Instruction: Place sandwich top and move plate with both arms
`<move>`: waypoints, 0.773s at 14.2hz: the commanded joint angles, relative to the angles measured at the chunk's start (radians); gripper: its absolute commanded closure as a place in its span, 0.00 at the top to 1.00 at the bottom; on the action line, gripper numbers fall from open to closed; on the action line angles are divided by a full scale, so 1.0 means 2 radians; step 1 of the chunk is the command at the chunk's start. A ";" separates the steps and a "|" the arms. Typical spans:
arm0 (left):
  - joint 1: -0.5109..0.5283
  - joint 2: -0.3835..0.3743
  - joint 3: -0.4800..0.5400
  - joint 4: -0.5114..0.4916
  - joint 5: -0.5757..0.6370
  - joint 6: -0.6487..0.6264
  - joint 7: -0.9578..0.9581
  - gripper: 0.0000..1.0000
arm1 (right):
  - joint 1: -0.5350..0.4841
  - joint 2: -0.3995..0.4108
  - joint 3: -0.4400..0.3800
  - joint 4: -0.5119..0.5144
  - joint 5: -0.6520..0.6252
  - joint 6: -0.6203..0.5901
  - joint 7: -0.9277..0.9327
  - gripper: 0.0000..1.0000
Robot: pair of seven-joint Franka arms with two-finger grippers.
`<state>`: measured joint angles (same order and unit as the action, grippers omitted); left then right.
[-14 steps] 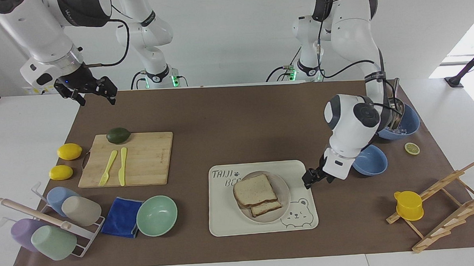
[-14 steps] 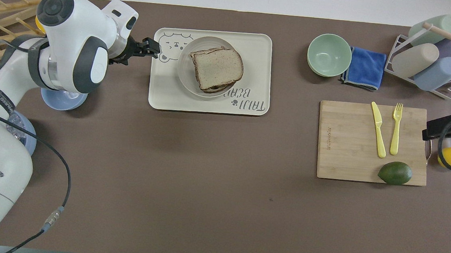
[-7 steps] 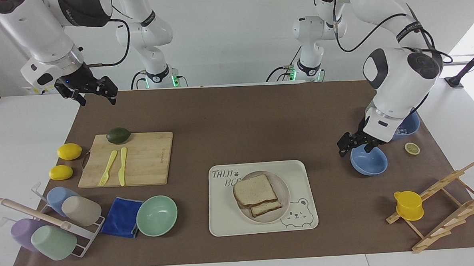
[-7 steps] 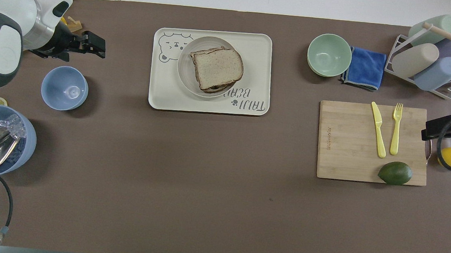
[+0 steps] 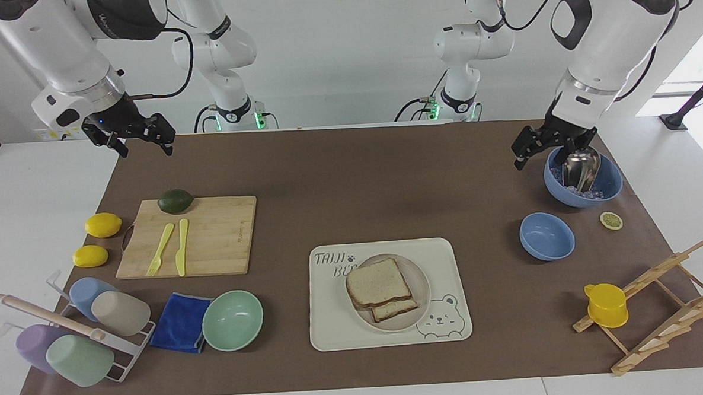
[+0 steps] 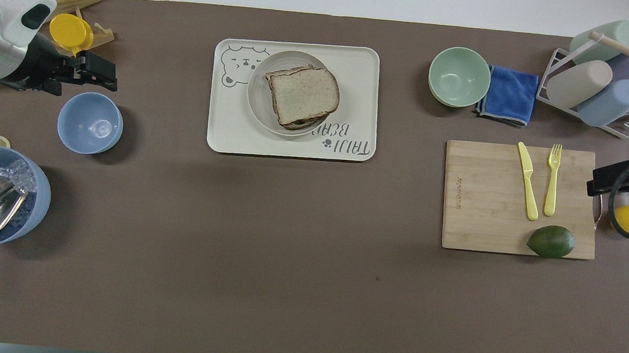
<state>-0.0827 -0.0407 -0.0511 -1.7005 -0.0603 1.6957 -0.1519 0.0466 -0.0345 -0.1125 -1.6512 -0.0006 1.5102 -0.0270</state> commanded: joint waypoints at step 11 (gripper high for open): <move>0.004 0.001 -0.005 0.048 0.062 -0.085 0.052 1.00 | -0.005 -0.003 0.004 -0.003 0.005 0.006 0.006 1.00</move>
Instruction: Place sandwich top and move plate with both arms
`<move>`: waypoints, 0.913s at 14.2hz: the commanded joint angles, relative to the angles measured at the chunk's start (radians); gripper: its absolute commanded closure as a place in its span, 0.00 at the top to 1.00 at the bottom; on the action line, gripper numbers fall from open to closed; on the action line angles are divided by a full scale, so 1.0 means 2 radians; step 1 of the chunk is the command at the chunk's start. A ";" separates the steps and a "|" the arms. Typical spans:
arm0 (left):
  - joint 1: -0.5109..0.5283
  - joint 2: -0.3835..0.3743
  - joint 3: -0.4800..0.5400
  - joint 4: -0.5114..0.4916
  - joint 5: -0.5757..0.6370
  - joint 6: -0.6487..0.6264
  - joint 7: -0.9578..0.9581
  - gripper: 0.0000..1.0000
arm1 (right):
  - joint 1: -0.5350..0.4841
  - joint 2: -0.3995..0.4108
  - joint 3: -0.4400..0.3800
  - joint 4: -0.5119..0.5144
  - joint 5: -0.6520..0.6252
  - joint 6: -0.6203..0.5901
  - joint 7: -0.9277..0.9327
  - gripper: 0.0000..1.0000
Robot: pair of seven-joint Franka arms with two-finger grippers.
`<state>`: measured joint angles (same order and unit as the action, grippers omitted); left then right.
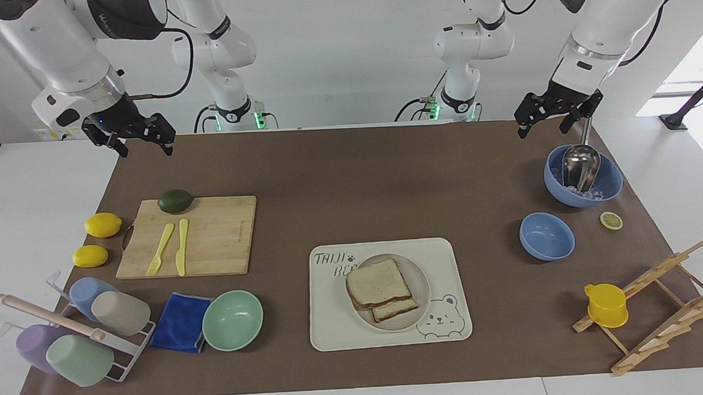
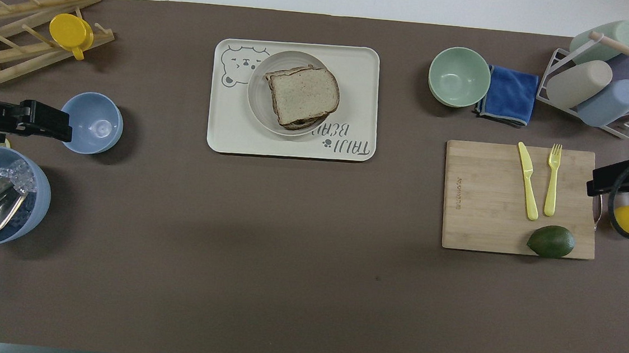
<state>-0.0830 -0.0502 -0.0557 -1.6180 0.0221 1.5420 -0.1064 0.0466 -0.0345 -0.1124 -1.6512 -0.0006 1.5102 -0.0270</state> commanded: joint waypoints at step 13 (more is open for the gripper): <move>0.012 0.002 0.001 -0.016 -0.028 0.037 0.025 1.00 | -0.006 -0.003 0.004 -0.004 0.004 0.007 0.007 1.00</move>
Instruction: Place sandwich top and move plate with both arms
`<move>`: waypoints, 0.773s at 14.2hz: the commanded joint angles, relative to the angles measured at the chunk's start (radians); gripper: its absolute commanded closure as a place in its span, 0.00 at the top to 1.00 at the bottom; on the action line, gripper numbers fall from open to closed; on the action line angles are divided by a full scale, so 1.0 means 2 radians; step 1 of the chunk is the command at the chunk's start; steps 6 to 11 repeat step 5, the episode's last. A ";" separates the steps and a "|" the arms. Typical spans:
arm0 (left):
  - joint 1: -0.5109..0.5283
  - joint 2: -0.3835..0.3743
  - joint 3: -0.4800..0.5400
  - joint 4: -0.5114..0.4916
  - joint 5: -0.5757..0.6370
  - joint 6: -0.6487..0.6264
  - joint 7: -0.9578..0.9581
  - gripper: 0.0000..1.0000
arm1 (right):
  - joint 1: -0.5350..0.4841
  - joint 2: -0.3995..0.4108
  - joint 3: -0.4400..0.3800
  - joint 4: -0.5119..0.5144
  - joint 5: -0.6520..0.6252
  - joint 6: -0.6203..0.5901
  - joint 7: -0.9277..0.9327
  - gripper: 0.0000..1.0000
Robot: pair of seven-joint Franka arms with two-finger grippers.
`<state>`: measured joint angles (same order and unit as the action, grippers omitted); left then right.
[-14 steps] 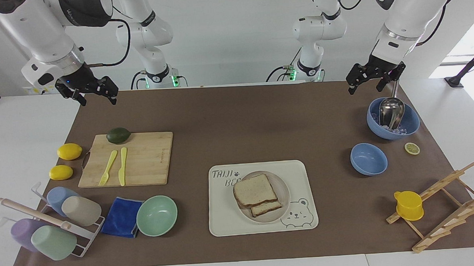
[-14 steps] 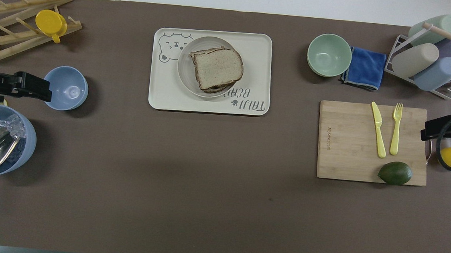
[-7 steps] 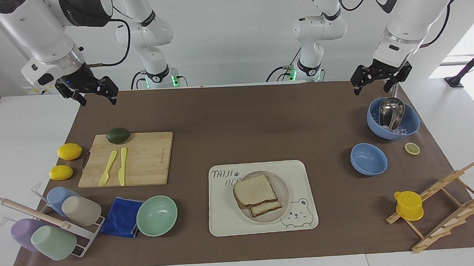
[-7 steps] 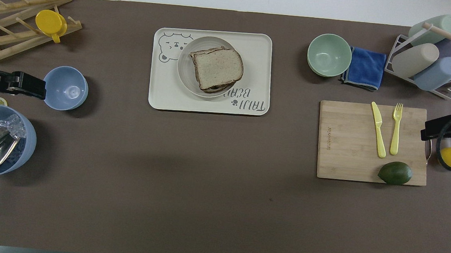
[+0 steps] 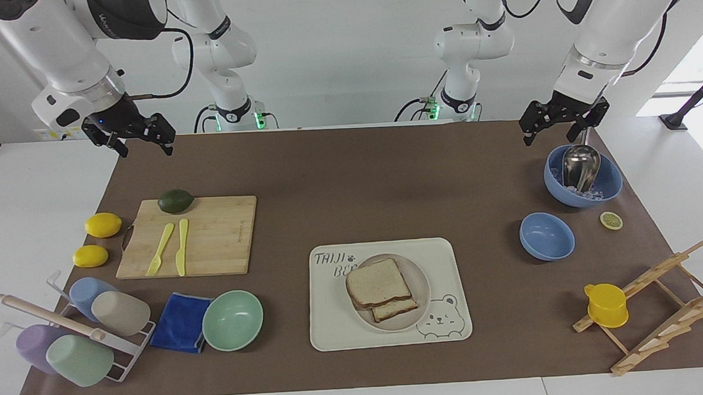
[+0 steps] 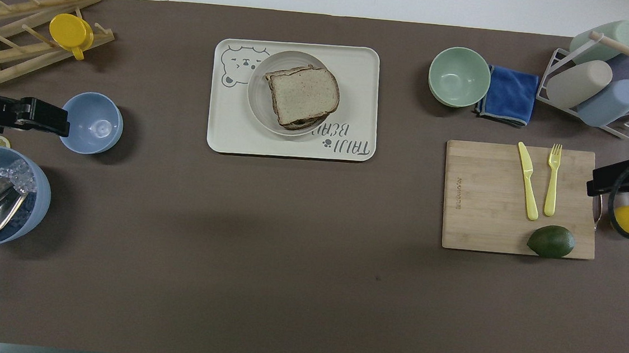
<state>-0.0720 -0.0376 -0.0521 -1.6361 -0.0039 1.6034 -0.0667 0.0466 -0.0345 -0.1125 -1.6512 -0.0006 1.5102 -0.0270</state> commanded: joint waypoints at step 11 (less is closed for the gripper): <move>0.008 -0.006 -0.001 -0.009 -0.015 0.004 0.005 1.00 | -0.006 -0.003 0.004 -0.004 0.003 0.008 0.008 1.00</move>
